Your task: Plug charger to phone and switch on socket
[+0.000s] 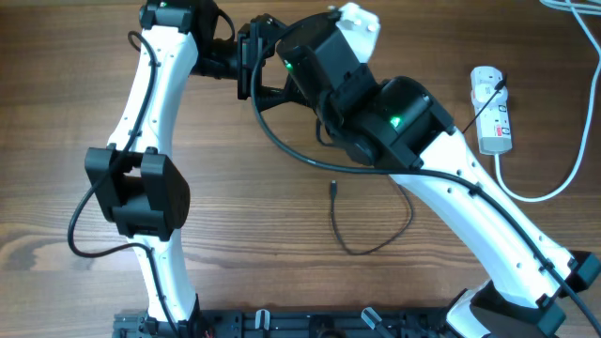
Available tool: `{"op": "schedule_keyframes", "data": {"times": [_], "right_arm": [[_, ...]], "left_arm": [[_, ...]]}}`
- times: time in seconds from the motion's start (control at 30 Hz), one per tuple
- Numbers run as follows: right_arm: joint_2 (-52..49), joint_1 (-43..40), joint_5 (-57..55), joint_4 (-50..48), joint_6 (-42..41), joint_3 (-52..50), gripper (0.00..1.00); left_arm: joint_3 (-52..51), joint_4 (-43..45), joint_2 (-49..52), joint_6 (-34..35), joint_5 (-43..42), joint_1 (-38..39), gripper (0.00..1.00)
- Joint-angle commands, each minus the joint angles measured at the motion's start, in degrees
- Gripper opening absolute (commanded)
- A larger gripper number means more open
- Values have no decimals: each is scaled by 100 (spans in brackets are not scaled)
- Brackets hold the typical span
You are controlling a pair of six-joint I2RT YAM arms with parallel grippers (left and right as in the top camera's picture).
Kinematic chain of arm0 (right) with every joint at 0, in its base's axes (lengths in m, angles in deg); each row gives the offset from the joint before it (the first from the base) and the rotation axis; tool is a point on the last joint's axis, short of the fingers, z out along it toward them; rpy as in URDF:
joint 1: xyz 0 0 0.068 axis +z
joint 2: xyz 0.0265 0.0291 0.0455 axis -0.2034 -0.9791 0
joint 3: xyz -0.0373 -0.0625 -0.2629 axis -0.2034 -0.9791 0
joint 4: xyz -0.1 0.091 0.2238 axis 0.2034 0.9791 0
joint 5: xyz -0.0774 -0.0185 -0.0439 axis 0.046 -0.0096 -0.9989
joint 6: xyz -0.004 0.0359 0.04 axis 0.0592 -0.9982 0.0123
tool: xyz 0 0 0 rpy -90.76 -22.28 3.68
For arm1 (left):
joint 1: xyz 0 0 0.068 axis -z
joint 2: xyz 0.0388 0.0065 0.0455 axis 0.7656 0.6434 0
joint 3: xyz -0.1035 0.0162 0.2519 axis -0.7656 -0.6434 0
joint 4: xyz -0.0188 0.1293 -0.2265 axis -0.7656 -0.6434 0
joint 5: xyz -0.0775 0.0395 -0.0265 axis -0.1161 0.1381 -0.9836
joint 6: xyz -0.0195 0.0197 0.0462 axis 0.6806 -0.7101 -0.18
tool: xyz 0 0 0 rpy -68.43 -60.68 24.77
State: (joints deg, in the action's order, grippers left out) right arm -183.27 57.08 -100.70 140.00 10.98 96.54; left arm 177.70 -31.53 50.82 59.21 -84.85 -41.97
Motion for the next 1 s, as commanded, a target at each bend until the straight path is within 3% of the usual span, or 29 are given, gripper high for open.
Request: {"op": "schedule_keyframes", "data": {"times": [0.0,0.07,0.13,0.2,0.33,0.6,0.97], "right_arm": [[46,13,-549,-26,-2490,114,4],[46,13,-546,83,-3436,114,4],[46,13,-492,173,-4079,114,4],[46,13,-365,210,-4424,114,4],[44,13,-262,308,-5010,111,4],[42,13,142,304,-5934,111,4],[39,13,188,361,-5936,111,4]], "left_arm": [[111,31,-203,-24,-164,26,89],[111,31,-203,-22,-166,26,77],[111,28,-203,-22,-166,26,73],[111,28,-203,-22,-166,26,69],[111,28,-203,-11,-168,26,49],[111,28,-203,129,-168,26,42],[111,28,-203,129,-168,26,35]]}}
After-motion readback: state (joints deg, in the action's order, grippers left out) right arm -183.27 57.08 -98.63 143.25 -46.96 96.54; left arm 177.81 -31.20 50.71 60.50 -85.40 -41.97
